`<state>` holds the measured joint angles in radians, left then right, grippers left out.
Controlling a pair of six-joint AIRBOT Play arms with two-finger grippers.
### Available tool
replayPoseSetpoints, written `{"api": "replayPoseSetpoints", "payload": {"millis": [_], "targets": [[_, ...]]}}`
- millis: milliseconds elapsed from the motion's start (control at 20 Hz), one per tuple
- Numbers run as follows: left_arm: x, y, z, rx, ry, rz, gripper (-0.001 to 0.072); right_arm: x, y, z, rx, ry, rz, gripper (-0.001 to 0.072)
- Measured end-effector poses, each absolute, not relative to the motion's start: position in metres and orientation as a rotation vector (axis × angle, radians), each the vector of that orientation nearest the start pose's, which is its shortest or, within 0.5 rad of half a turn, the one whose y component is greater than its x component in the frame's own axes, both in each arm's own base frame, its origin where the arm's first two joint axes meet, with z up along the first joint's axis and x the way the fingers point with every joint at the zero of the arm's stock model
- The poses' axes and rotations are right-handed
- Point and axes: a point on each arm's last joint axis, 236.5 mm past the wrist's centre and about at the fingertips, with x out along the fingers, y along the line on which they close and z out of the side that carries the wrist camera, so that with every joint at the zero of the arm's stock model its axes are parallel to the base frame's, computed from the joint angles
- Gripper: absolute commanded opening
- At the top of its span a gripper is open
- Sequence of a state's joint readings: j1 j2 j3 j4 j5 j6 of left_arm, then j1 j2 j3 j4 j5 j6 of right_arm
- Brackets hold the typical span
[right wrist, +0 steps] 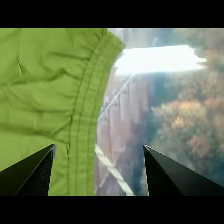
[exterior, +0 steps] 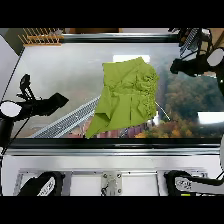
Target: Fold the clothes and pants, and hang the long-sleeved shirts on hangers.
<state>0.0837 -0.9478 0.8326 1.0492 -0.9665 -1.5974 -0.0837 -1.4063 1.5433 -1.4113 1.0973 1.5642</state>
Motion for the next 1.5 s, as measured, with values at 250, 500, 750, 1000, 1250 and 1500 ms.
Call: {"api": "replayPoseSetpoints", "payload": {"millis": [250, 500, 750, 1000, 1250, 1500], "targets": [[0.291, -0.103, -0.038, -0.452, 1.347, -0.206, 0.0584, 0.395, -0.009, 0.019, 0.24, 1.238, -0.021, 0.0594], [0.256, -0.138, -0.096, -0.452, 1.577, -0.258, 0.0584, 0.344, 0.004, -0.056, 0.533, 1.366, -0.083, 0.0594], [0.241, -0.16, -0.115, -0.524, 1.678, -0.282, 0.0584, 0.347, 0.033, -0.095, 0.759, 1.347, -0.093, 0.0593], [0.236, -0.174, -0.117, -0.543, 1.696, -0.311, 0.0291, 0.366, 0.066, -0.112, 0.829, 1.302, -0.055, 0.059], [0.245, -0.168, -0.116, -0.572, 1.667, -0.291, 0.0003, 0.376, 0.079, -0.125, 0.79, 1.271, -0.042, 0.0027], [0.311, -0.143, -0.017, -0.66, 1.354, -0.326, 0.0003, 0.416, 0.073, -0.037, 0.57, 1.094, 0.139, 0.0026]]}}
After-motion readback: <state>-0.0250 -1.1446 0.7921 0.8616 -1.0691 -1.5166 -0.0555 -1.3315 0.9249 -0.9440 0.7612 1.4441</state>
